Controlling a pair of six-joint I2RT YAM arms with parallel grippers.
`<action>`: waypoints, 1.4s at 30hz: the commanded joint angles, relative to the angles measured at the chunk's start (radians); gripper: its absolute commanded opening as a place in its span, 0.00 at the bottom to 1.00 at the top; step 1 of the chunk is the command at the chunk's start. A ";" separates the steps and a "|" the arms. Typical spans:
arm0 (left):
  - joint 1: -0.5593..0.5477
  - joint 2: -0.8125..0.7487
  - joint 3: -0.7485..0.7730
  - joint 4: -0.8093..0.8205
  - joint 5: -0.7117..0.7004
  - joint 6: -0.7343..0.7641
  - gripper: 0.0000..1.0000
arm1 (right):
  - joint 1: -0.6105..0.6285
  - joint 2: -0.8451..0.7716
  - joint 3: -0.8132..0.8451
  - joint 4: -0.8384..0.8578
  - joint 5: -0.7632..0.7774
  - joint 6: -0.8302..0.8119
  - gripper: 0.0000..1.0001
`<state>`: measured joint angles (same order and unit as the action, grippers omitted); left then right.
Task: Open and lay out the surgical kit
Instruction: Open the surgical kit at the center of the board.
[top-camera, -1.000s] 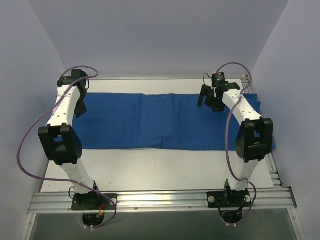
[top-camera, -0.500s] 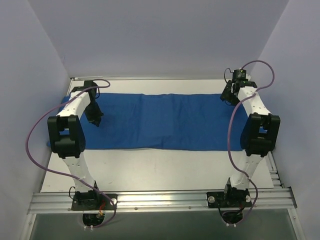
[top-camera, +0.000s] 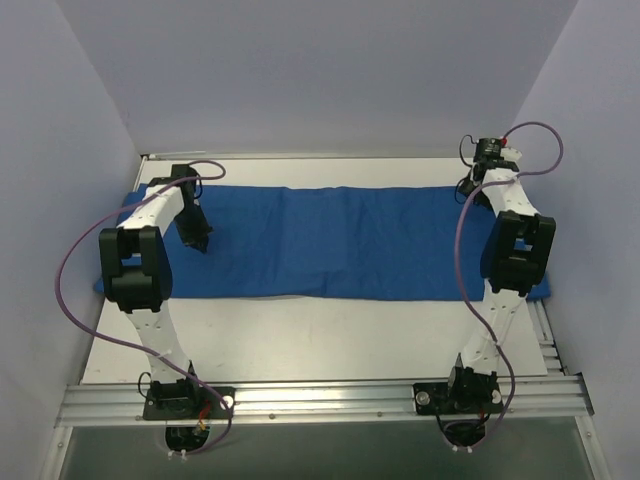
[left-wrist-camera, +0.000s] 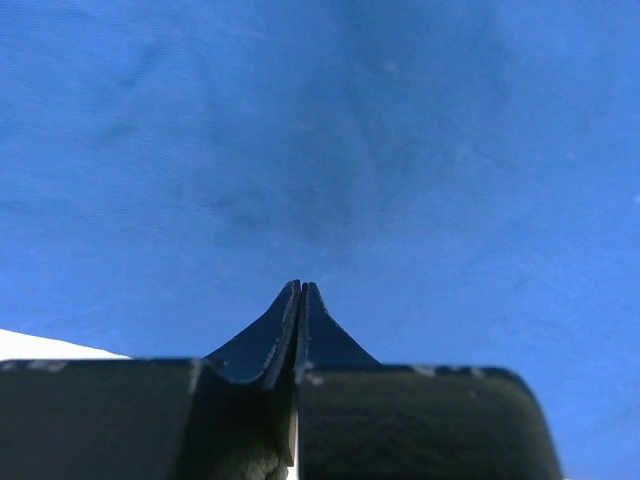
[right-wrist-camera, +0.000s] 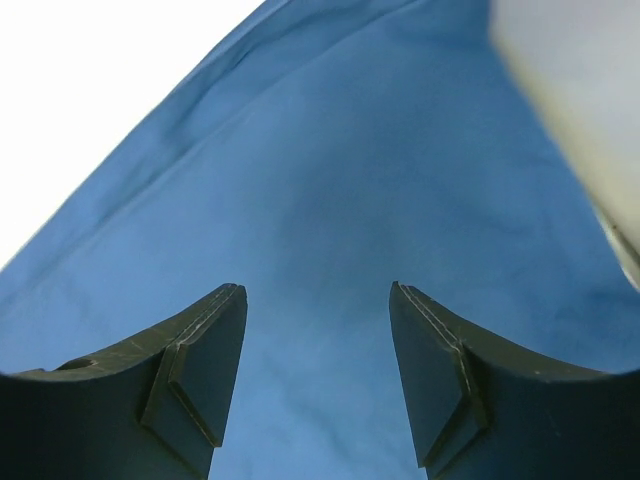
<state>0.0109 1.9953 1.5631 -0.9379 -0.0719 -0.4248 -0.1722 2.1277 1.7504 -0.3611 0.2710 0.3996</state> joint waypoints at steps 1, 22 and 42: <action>-0.040 -0.029 0.002 0.042 0.035 0.014 0.02 | -0.023 0.034 0.050 0.047 0.114 0.080 0.59; -0.077 0.120 0.156 -0.004 0.001 0.063 0.02 | -0.020 0.336 0.388 -0.021 0.145 0.222 0.56; -0.052 0.117 0.153 -0.015 0.007 0.075 0.02 | -0.009 0.429 0.468 -0.053 0.154 0.285 0.53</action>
<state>-0.0563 2.1288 1.6913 -0.9466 -0.0711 -0.3607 -0.1883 2.5320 2.1857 -0.3859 0.3962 0.6563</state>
